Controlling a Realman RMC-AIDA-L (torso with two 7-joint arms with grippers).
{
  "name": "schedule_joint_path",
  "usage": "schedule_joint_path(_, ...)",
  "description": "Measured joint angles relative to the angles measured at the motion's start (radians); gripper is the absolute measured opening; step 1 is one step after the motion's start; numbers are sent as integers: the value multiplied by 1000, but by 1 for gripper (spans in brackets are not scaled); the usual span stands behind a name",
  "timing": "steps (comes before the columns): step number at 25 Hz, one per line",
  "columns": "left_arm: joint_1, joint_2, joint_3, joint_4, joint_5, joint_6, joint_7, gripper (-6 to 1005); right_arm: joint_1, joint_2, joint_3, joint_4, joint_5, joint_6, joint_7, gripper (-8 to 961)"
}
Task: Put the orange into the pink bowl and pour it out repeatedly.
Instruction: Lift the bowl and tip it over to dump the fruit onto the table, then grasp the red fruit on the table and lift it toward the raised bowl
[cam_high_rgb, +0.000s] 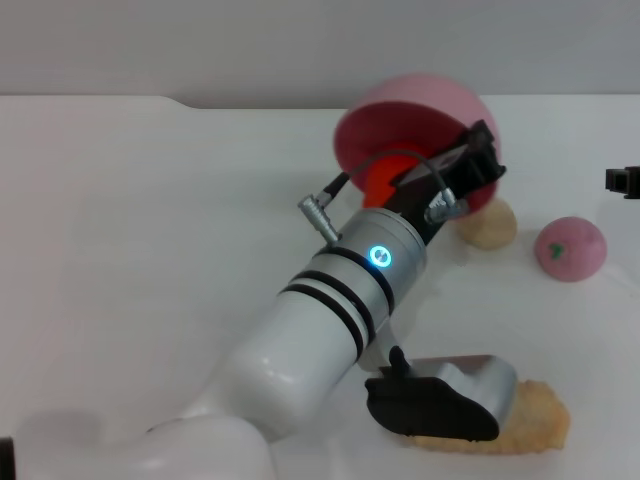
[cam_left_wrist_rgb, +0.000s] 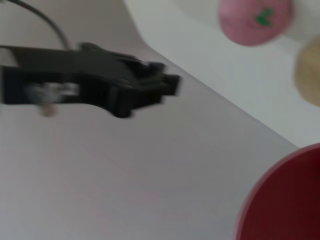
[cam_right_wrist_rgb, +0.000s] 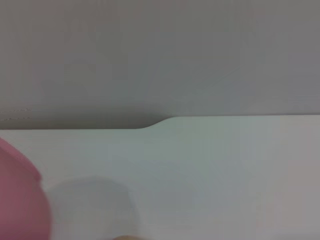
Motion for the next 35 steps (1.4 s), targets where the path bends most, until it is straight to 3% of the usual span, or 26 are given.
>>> schedule_joint_path(3, 6, 0, 11, -4, 79, 12, -120, 38, 7, 0, -1, 6, 0, 0, 0, 284)
schedule_joint_path(13, -5, 0, 0, -57, 192, 9, -147, 39, 25, -2, -1, 19, -9, 7, 2, 288)
schedule_joint_path(22, -16, 0, -7, -71, 196, 13, -94, 39, -20, 0, 86, -27, -167, 64, 72, 292)
schedule_joint_path(27, -22, 0, -46, -37, 179, 9, -253, 39, -13, 2, 50, -20, -154, 50, 67, 294)
schedule_joint_path(31, -26, 0, -141, 75, 13, -35, -458, 39, 16, 1, -13, 5, -152, 33, 72, 296)
schedule_joint_path(35, -35, 0, -283, 215, -323, -122, -481, 39, 47, 2, -34, 27, -150, 27, 73, 298)
